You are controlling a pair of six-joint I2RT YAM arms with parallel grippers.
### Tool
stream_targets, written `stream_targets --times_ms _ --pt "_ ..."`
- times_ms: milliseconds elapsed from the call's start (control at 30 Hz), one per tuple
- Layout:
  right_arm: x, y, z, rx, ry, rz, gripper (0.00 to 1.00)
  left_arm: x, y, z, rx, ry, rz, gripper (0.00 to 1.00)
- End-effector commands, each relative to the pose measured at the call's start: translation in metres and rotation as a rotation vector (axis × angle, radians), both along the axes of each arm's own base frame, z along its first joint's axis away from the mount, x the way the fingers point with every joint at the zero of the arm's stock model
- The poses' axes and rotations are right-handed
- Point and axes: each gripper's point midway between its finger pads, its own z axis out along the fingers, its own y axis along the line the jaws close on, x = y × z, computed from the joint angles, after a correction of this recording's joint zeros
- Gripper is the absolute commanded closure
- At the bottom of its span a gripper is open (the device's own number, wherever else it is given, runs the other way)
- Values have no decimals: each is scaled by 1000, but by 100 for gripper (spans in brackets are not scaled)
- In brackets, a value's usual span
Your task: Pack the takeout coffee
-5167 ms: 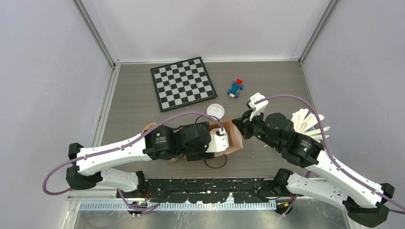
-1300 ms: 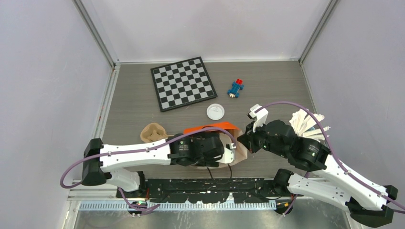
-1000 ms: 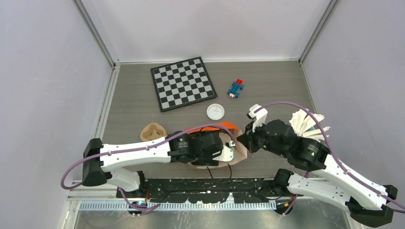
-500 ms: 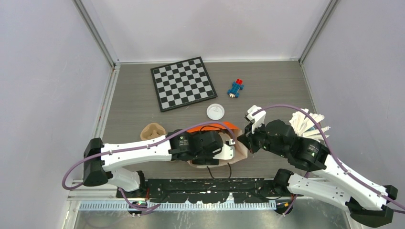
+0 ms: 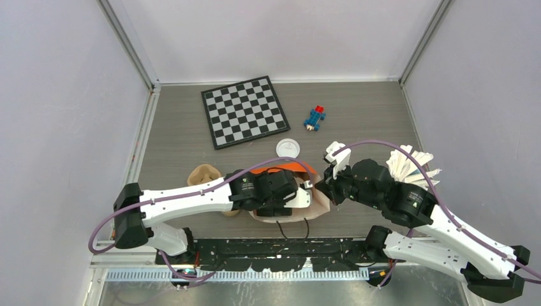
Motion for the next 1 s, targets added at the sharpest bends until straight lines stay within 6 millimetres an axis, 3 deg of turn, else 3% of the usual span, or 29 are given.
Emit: stream_targets --times_ms 0,200,600,967 --pt "0 8 12 33 -32 35 100 4 -5 8 -63 -14 -3 62" --pt "0 9 11 25 -31 44 100 7 -4 3 -51 -29 1 63" --pt "3 4 11 28 -38 8 100 11 -9 13 -114 -66 0 66" --pt "3 7 11 27 -29 17 100 13 9 8 -68 -81 6 66"
